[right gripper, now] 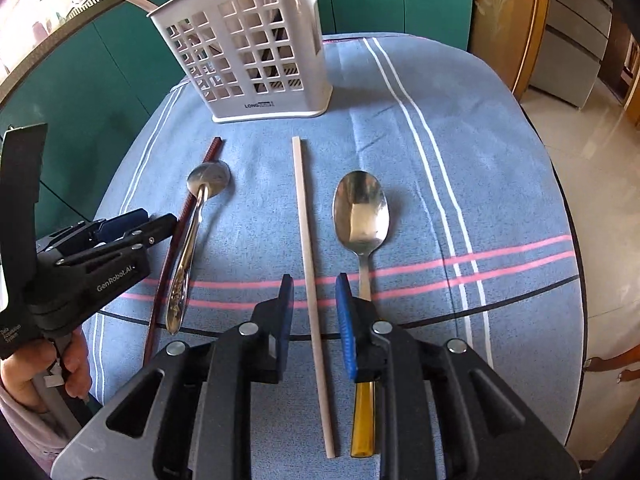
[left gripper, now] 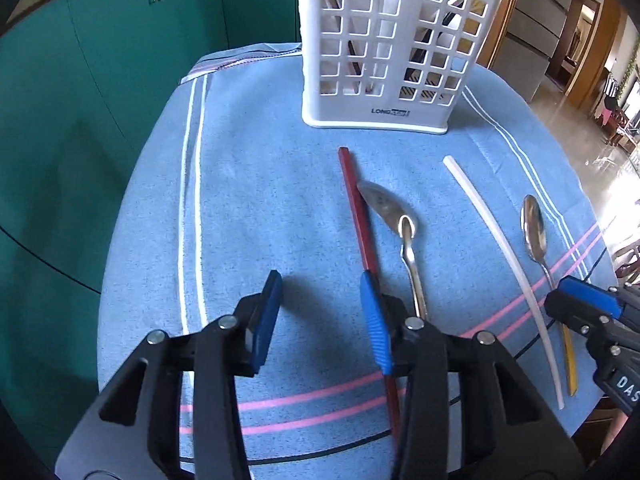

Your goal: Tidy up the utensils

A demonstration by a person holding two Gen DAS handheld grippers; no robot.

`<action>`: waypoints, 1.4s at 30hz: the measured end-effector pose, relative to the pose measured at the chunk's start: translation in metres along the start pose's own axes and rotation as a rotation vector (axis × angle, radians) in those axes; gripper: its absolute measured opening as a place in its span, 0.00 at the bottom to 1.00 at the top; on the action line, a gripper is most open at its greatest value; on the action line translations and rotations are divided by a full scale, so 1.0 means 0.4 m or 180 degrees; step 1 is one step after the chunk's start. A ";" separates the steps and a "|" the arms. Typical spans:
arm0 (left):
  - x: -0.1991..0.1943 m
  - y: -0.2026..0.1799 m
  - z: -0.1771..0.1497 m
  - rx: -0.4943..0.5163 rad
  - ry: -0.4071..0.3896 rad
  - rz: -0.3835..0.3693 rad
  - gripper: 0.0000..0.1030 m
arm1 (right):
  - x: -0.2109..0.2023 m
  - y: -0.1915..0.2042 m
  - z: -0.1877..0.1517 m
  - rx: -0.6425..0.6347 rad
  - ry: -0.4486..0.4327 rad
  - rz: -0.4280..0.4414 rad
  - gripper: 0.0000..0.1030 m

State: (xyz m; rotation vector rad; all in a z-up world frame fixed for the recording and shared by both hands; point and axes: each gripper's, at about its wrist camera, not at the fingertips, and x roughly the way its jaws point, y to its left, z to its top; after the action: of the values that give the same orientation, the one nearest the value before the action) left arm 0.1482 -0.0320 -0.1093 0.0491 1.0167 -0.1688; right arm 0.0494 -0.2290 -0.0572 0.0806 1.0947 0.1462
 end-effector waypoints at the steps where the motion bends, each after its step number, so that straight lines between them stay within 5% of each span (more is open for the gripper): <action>1: -0.001 0.000 0.002 -0.0014 -0.0007 -0.0020 0.43 | 0.003 0.000 0.003 0.0003 0.0002 -0.0004 0.21; 13: 0.014 -0.044 0.019 0.0188 0.0032 0.0080 0.46 | 0.024 0.024 -0.016 -0.0047 0.0071 0.0053 0.21; 14: 0.014 -0.046 0.019 0.0189 0.0034 0.0088 0.41 | 0.024 0.023 -0.018 -0.0048 0.0071 0.0055 0.21; 16: 0.006 -0.038 0.021 0.0137 0.0063 0.0058 0.14 | 0.023 0.023 -0.021 -0.0043 0.0074 0.0055 0.21; 19: -0.009 -0.014 0.007 0.0031 0.0159 -0.0061 0.06 | 0.021 0.018 -0.024 -0.0020 0.0072 0.0062 0.22; 26: -0.047 0.050 -0.051 -0.0188 0.0326 -0.0218 0.06 | 0.012 0.019 -0.010 -0.0069 0.0045 0.0084 0.26; 36: -0.007 0.025 0.067 0.0214 0.0315 0.0135 0.18 | 0.117 0.091 0.182 -0.0460 0.0219 -0.0175 0.26; 42: 0.022 0.011 0.084 0.0253 0.0372 0.0226 0.26 | 0.183 0.078 0.228 -0.0455 0.0357 -0.0388 0.32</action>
State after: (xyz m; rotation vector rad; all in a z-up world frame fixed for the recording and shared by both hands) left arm 0.1820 -0.0327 -0.0993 0.1690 1.1230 -0.1429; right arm 0.1611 -0.1860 -0.0756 -0.1235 1.1946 0.1203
